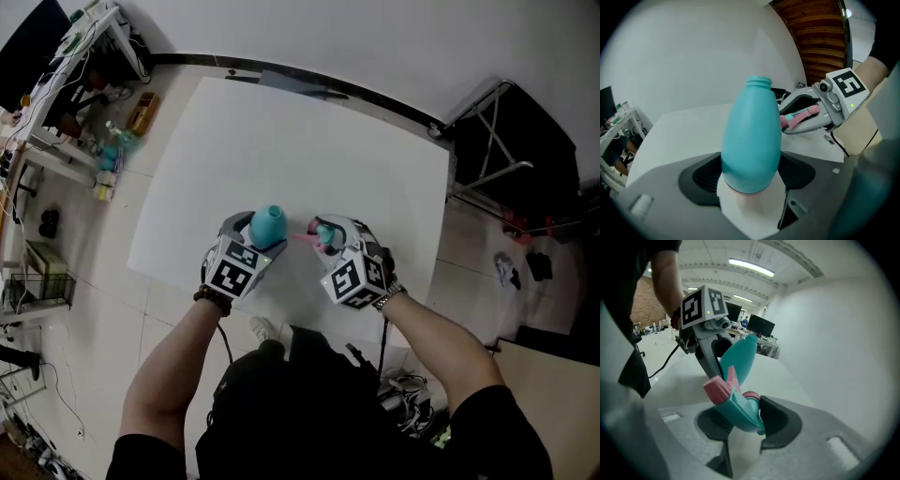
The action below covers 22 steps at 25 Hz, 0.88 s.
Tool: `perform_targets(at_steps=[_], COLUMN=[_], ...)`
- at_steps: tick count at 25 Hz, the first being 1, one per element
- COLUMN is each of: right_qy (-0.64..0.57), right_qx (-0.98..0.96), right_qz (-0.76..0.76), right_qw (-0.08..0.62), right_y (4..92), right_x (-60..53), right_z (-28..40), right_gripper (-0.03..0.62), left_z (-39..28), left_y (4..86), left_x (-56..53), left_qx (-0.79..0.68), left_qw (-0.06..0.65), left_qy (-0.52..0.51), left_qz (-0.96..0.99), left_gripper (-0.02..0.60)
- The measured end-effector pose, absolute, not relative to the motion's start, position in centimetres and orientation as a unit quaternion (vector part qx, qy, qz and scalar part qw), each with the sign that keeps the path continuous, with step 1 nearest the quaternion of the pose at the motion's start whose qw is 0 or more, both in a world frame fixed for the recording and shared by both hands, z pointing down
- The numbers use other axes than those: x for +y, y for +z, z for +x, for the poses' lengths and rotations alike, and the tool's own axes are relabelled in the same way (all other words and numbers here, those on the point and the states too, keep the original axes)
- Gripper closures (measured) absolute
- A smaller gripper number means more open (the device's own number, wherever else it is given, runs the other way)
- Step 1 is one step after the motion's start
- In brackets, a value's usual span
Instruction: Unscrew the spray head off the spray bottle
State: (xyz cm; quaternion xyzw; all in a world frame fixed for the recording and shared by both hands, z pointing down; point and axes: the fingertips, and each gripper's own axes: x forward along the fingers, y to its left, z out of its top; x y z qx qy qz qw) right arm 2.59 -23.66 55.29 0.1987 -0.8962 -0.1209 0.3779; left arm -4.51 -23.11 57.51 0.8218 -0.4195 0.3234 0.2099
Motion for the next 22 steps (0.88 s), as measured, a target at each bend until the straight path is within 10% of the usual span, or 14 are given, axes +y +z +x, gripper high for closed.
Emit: perform_targets(at_steps=[22], right_qy=[-0.221], right_qx=[-0.877], right_qz=[0.096], right_qw=[0.415], right_y=[60.0], right_x=[-22.5], right_z=[1.3], right_gripper=[0.441], left_z=[-4.0], left_y=[58.8], left_x=[-24.4], left_qx=[-0.427], left_qw=[0.204], left_qy=[0.299], left_qz=[0.829], left_gripper=[0.176])
